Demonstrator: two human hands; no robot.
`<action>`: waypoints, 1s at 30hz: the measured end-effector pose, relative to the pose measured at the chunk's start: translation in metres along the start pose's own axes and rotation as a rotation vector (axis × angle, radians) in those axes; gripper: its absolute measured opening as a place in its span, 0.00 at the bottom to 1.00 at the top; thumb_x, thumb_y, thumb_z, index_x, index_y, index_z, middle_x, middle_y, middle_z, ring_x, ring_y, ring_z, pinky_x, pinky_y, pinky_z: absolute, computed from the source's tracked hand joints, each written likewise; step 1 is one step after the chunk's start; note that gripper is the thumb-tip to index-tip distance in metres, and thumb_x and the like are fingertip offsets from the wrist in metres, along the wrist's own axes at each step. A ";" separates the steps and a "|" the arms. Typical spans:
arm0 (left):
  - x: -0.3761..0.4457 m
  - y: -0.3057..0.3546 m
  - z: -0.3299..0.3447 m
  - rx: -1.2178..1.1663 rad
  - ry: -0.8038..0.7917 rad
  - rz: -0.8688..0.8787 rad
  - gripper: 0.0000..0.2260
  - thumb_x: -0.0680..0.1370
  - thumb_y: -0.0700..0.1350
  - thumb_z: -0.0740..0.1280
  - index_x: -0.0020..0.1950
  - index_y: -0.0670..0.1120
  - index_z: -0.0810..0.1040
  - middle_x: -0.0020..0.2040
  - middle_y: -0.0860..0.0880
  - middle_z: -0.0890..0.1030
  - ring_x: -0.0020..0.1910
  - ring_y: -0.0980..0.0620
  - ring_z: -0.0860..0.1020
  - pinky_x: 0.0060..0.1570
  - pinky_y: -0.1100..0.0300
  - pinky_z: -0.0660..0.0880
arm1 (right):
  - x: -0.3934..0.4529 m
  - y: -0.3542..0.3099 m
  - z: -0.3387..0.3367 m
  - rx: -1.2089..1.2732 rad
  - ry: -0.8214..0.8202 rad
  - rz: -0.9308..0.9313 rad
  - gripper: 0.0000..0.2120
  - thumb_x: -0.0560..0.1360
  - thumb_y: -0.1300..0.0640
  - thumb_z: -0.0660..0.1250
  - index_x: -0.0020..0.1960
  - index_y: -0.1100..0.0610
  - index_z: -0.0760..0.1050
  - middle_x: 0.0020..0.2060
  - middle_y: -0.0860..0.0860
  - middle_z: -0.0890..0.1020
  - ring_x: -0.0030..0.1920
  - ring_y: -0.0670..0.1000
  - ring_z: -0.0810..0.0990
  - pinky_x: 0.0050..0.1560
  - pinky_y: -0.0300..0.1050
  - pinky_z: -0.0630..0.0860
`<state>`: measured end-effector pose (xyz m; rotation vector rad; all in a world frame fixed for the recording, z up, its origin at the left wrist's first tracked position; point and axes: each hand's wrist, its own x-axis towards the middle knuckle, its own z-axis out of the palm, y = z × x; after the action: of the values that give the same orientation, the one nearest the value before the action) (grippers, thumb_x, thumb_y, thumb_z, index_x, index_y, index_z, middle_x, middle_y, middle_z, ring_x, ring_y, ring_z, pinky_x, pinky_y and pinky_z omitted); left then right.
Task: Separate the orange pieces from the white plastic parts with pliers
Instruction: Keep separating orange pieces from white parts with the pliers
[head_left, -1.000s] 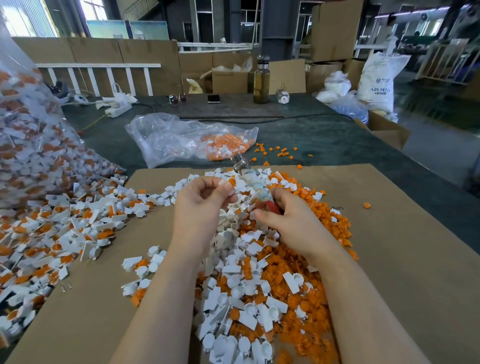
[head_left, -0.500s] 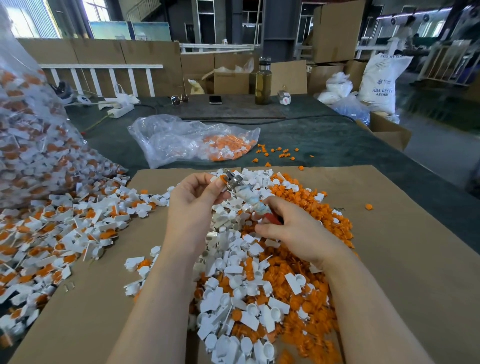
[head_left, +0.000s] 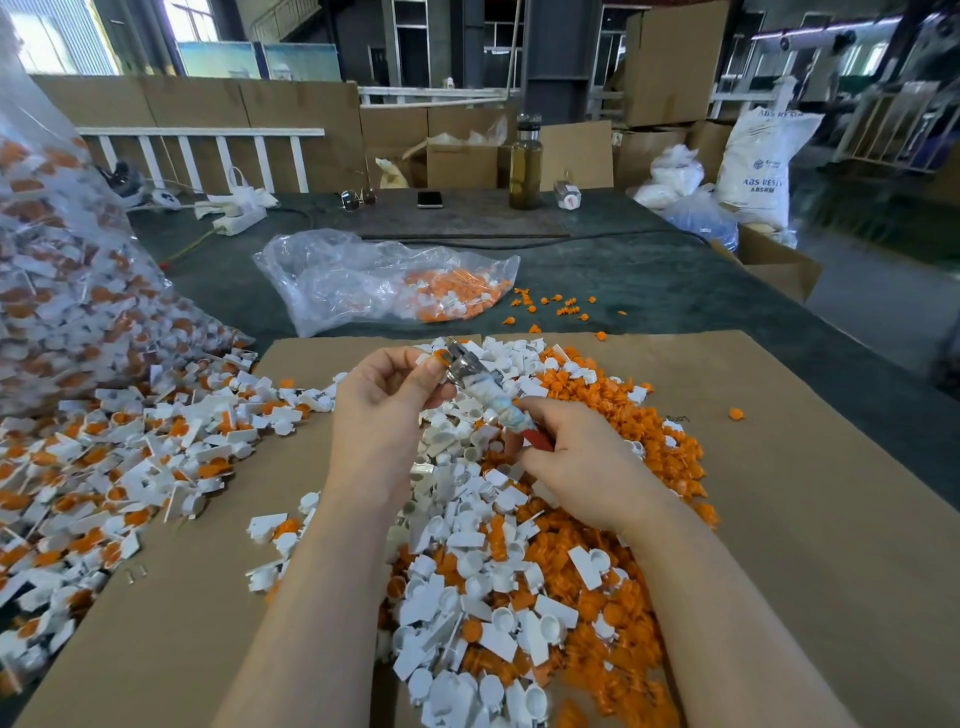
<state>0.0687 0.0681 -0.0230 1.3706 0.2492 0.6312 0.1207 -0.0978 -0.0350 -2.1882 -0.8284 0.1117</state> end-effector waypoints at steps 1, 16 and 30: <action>0.000 0.000 0.000 -0.008 -0.002 -0.005 0.05 0.79 0.36 0.67 0.44 0.42 0.78 0.32 0.55 0.80 0.33 0.58 0.80 0.43 0.66 0.79 | 0.000 0.000 0.000 -0.001 0.001 -0.002 0.06 0.74 0.59 0.63 0.43 0.50 0.75 0.36 0.46 0.78 0.36 0.47 0.75 0.35 0.47 0.72; 0.018 0.007 -0.039 -0.627 0.468 -0.440 0.05 0.80 0.40 0.66 0.55 0.41 0.78 0.41 0.46 0.87 0.41 0.55 0.86 0.35 0.66 0.80 | 0.004 0.009 0.003 -0.121 0.245 0.103 0.13 0.77 0.51 0.64 0.35 0.48 0.67 0.30 0.45 0.73 0.30 0.45 0.71 0.30 0.40 0.63; 0.024 0.001 -0.072 -1.176 0.701 -0.264 0.13 0.83 0.39 0.60 0.68 0.42 0.73 0.55 0.41 0.82 0.50 0.49 0.85 0.44 0.56 0.82 | 0.007 0.010 -0.002 -0.159 0.397 0.251 0.14 0.79 0.48 0.62 0.35 0.47 0.69 0.29 0.46 0.75 0.27 0.45 0.72 0.21 0.32 0.62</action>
<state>0.0511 0.1413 -0.0319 -0.0436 0.4996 0.8161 0.1320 -0.0997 -0.0399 -2.3473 -0.3494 -0.2665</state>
